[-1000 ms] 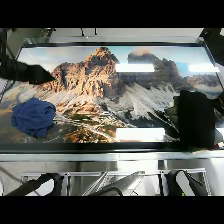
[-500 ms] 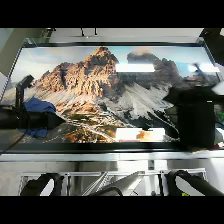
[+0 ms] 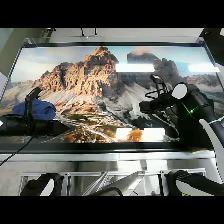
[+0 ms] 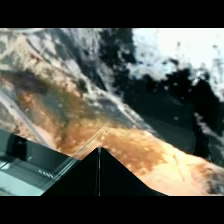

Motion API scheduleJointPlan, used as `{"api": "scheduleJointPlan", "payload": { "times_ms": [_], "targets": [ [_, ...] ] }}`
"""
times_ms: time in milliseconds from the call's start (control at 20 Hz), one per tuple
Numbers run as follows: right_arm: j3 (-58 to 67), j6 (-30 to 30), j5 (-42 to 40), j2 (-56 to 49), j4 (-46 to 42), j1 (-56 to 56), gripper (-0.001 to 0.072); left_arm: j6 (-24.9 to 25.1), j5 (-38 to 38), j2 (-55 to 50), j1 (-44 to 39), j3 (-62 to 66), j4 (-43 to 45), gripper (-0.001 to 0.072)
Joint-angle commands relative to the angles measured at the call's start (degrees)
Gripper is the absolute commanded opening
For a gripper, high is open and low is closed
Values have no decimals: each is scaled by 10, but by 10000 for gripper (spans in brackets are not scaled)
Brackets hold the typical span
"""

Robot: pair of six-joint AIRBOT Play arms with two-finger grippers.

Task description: Fold the shirts.

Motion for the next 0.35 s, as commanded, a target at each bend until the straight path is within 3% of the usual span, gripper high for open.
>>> {"api": "scheduleJointPlan", "payload": {
  "times_ms": [0,300],
  "targets": [
    [1,0,16,-5,7,7,20,0,-2,-19,0,-2,-1,19],
    [1,0,16,-5,7,7,20,0,10,-21,0,-2,0,19]
  ]
}}
